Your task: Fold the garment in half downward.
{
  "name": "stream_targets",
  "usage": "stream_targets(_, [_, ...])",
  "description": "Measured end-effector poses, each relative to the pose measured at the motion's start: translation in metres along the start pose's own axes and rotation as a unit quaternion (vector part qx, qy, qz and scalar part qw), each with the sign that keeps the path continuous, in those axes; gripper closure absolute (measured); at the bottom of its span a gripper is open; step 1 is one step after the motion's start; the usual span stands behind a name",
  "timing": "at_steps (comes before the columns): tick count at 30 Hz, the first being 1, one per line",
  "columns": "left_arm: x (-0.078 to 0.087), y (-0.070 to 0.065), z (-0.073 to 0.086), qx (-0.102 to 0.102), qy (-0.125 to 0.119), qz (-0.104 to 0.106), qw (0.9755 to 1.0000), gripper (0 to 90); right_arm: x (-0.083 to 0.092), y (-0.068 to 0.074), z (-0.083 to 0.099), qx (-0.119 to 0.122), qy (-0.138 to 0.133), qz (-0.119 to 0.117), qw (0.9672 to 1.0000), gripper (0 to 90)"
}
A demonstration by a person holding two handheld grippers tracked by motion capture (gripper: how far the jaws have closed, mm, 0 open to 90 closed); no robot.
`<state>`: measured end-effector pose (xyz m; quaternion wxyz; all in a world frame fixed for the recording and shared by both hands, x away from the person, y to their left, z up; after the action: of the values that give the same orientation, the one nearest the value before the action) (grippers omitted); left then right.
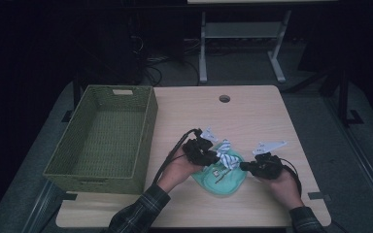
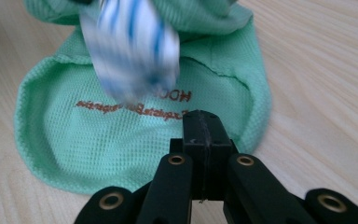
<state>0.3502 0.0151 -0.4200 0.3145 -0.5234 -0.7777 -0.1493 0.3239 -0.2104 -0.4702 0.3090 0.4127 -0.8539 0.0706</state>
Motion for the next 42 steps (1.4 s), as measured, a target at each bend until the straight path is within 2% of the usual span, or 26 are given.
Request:
stream_targets(2, [-0.001,-0.002,-0.001,0.001,-0.003,0.008,1.0,67.2,0.001,-0.001,0.001,-0.003,0.001,0.002,1.0,89.8])
stream_targets(7, [0.004,-0.001,-0.003,0.003,-0.014,0.01,0.9998,58.4,0.004,-0.003,0.002,-0.004,0.0,0.005,1.0,89.8])
stream_targets(12, [0.018,0.006,-0.009,0.021,-0.045,0.006,0.9988,56.3,0.006,-0.005,0.004,-0.001,0.0,0.006,1.0,89.8])
stream_targets(14, [0.022,0.01,-0.009,0.019,-0.048,0.004,0.9987,56.3,0.007,-0.005,0.005,-0.006,0.0,0.005,1.0,89.8])
stream_targets(16, [0.021,0.012,-0.009,0.027,-0.051,0.0,0.9983,56.7,0.007,-0.005,0.006,-0.004,0.001,0.005,1.0,89.8])
stream_targets(22, [0.008,0.01,-0.005,0.027,-0.029,0.009,0.9992,57.1,0.006,-0.002,0.006,-0.001,0.006,0.005,1.0,89.8])
stream_targets(25, [0.002,0.008,-0.002,0.034,-0.026,0.011,0.999,57.0,0.007,-0.002,0.006,-0.001,0.006,0.005,1.0,89.8])
stream_targets(28, [-0.003,0.007,0.0,0.035,-0.017,0.012,0.9992,57.0,0.007,-0.002,0.007,-0.001,0.007,0.005,1.0,89.8])
stream_targets(29, [-0.004,0.008,0.001,0.03,-0.011,0.013,0.9994,56.9,0.007,-0.002,0.007,-0.002,0.007,0.005,1.0,89.8])
stream_targets(30, [-0.007,0.007,0.002,0.035,-0.013,0.011,0.9992,56.8,0.007,-0.002,0.007,-0.002,0.007,0.005,1.0,89.8])
stream_targets(33, [-0.012,0.004,0.005,0.027,0.0,0.012,0.9995,55.8,0.007,-0.002,0.007,-0.001,0.008,0.005,1.0,89.8])
stream_targets(34, [-0.013,0.004,0.006,0.018,0.008,0.012,0.9997,55.6,0.007,-0.002,0.007,-0.001,0.008,0.005,1.0,89.8])
stream_targets(36, [-0.016,0.001,0.007,0.02,0.009,0.009,0.9997,55.1,0.007,-0.002,0.007,0.0,0.008,0.005,1.0,89.8])
stream_targets(37, [-0.016,0.002,0.007,0.011,0.016,0.01,0.9998,54.9,0.007,-0.002,0.007,-0.001,0.008,0.005,1.0,89.9])
stream_targets(40, [-0.02,-0.001,0.008,0.012,0.016,0.006,0.9998,58.2,0.007,-0.002,0.007,-0.001,0.007,0.005,1.0,89.8])
stream_targets(42, [-0.021,-0.002,0.009,0.007,0.023,0.01,0.9997,66.7,0.007,-0.002,0.007,-0.001,0.007,0.005,1.0,89.8])
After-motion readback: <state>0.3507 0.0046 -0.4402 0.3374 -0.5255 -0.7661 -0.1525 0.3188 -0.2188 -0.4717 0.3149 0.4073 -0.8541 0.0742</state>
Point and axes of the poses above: each handheld gripper's, and its own axes: x roughly backward along the jaws, z roughly out of its underside, y roughly to its left, the point moved 2 cm from there along -x, roughly forward along the jaws, and after that the axes turned 9 degrees about -y, right-handed, at the moved point
